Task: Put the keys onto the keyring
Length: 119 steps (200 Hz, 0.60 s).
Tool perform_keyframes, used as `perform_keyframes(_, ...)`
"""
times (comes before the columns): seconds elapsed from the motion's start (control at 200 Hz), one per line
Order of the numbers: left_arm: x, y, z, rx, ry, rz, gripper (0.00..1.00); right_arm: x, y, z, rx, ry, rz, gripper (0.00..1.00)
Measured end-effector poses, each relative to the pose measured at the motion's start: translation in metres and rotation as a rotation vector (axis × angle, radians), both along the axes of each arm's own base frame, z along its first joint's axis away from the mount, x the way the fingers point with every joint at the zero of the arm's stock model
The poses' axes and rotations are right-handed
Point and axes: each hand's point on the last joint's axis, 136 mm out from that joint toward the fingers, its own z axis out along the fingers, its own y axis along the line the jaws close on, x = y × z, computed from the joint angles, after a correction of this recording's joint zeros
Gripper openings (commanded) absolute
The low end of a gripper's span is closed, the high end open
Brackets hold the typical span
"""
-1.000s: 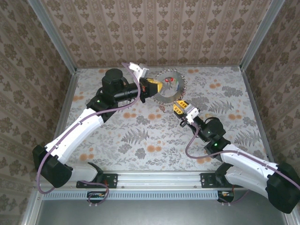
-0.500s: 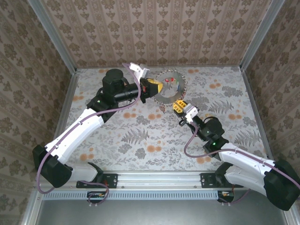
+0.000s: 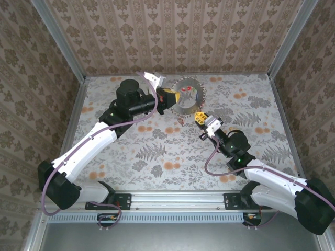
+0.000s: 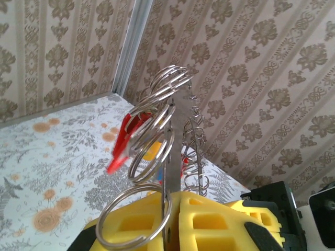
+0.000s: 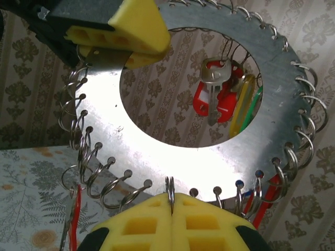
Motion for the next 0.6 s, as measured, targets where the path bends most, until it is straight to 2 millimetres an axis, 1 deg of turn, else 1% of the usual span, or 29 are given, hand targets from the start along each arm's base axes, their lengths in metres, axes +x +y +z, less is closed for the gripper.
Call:
perform_keyframes(0.1,0.005,0.002,-0.010,-0.012,0.054,0.038,0.06,0.003,-0.001,-0.006,0.003,0.035,0.013,0.00)
perform_keyframes(0.155,0.008,0.003,-0.017,-0.025,0.093,0.056,0.11,0.004,-0.002,-0.010,0.008,0.057,0.026,0.00)
perform_keyframes(0.205,0.010,0.005,-0.024,-0.039,0.131,0.072,0.12,0.005,-0.002,-0.013,0.012,0.079,0.039,0.00)
perform_keyframes(0.23,0.012,0.006,-0.027,-0.045,0.146,0.080,0.15,0.006,-0.003,-0.015,0.014,0.094,0.044,0.00)
perform_keyframes(0.255,0.013,0.007,-0.032,-0.049,0.168,0.091,0.20,0.007,-0.003,-0.017,0.015,0.107,0.054,0.00)
perform_keyframes(0.29,0.016,0.009,-0.037,-0.054,0.190,0.106,0.22,0.008,-0.003,-0.018,0.019,0.123,0.067,0.00)
perform_keyframes(0.32,0.020,0.012,-0.044,-0.059,0.216,0.131,0.23,0.009,-0.004,-0.018,0.023,0.133,0.074,0.00)
perform_keyframes(0.35,0.023,0.015,-0.049,-0.062,0.237,0.151,0.27,0.010,-0.005,-0.017,0.027,0.145,0.082,0.00)
perform_keyframes(0.375,0.026,0.018,-0.055,-0.064,0.256,0.168,0.29,0.011,-0.006,-0.017,0.027,0.153,0.090,0.00)
perform_keyframes(0.465,0.033,0.026,-0.078,-0.074,0.333,0.224,0.30,0.013,-0.006,-0.017,0.030,0.187,0.125,0.00)
perform_keyframes(0.525,0.033,0.029,-0.094,-0.074,0.378,0.245,0.31,0.013,-0.005,-0.019,0.027,0.212,0.149,0.00)
perform_keyframes(0.595,0.032,0.030,-0.106,-0.082,0.417,0.259,0.34,0.013,-0.004,-0.022,0.026,0.240,0.173,0.00)
